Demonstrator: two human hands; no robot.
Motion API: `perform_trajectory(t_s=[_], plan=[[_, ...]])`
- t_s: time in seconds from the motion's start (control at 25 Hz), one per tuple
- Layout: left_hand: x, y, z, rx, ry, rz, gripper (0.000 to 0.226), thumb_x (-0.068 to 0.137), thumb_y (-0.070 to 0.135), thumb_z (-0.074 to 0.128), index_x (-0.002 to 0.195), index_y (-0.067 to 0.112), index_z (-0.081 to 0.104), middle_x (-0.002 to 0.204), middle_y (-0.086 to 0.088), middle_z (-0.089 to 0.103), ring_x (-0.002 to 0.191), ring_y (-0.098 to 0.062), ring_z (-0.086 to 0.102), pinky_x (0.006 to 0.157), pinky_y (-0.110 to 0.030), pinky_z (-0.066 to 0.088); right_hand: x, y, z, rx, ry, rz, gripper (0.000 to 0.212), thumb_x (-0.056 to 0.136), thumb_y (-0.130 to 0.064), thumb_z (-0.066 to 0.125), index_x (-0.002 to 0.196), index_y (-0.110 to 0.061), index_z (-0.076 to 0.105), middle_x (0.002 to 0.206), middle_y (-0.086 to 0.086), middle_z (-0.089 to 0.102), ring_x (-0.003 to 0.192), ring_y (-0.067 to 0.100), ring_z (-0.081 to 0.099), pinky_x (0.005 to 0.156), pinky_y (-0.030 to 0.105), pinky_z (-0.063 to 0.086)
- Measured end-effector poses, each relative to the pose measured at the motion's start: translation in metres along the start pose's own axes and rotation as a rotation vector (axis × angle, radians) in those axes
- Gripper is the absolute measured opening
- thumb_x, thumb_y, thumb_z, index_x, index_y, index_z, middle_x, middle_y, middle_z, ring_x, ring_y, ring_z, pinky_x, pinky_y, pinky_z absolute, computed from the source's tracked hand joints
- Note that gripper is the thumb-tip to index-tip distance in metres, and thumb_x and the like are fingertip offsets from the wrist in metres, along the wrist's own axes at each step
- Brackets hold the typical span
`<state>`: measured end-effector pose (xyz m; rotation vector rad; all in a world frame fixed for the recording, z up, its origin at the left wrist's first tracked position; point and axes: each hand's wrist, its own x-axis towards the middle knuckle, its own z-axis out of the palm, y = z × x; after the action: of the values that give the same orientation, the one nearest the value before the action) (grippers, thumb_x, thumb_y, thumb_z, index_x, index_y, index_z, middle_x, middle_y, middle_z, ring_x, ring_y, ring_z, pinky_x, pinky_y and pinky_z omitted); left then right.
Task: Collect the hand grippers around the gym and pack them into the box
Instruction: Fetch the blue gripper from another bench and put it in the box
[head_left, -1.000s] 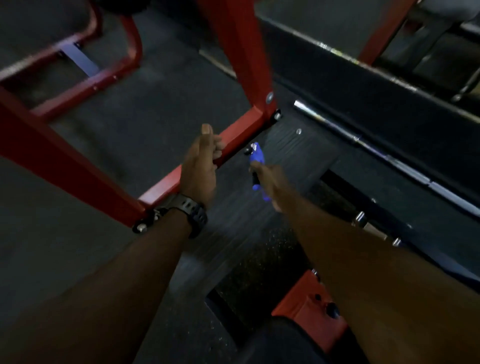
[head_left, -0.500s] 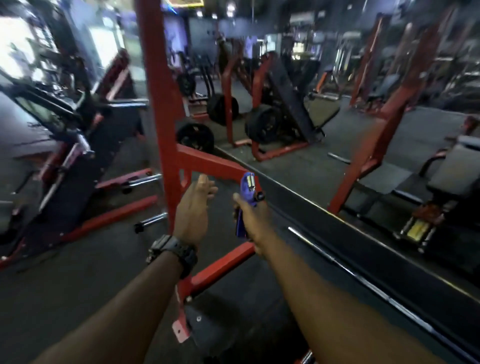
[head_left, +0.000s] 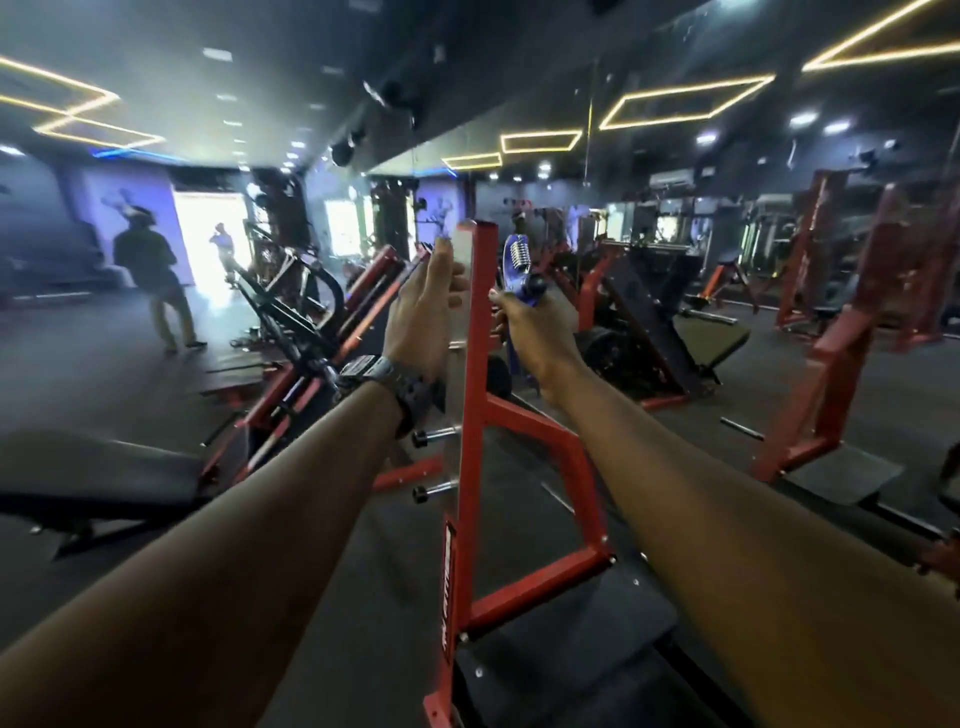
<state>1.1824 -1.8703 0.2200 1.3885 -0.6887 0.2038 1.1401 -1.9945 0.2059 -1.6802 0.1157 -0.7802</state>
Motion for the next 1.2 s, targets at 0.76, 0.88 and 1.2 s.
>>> perform_trajectory(t_s=[0.76, 0.88, 1.2], plan=[[-0.179, 0.162, -0.275, 0.648, 0.728, 0.082, 0.081, 0.072, 0.085, 0.03, 0.102, 0.02, 0.068, 0.111, -0.008, 0.071, 0.101, -0.024, 0.066, 0.096, -0.048, 0.05, -0.161, -0.131, 0.241, 0.077, -0.489, -0.283, 0.064, 0.07, -0.034, 0.083, 0.119, -0.007, 0.051, 0.093, 0.001, 0.064, 0.089, 0.024, 0.059, 0.074, 0.03, 0.041], [-0.263, 0.216, -0.338, 0.764, 0.869, 0.077, 0.088, 0.074, 0.084, 0.03, 0.112, 0.013, 0.066, 0.112, -0.009, 0.07, 0.105, -0.026, 0.066, 0.098, -0.052, 0.05, -0.236, -0.168, 0.293, 0.19, -0.604, -0.29, 0.06, 0.069, -0.029, 0.084, 0.115, -0.007, 0.052, 0.077, -0.009, 0.057, 0.084, 0.022, 0.059, 0.071, 0.028, 0.039], [-0.512, 0.364, -0.453, 0.937, 1.248, 0.067, 0.078, 0.071, 0.084, 0.031, 0.098, 0.019, 0.066, 0.102, -0.009, 0.071, 0.094, -0.023, 0.065, 0.089, -0.044, 0.049, -0.495, -0.266, 0.399, 0.379, -0.986, -0.337, 0.051, 0.066, -0.024, 0.083, 0.103, -0.017, 0.049, 0.079, -0.005, 0.064, 0.079, 0.02, 0.064, 0.071, 0.035, 0.05]])
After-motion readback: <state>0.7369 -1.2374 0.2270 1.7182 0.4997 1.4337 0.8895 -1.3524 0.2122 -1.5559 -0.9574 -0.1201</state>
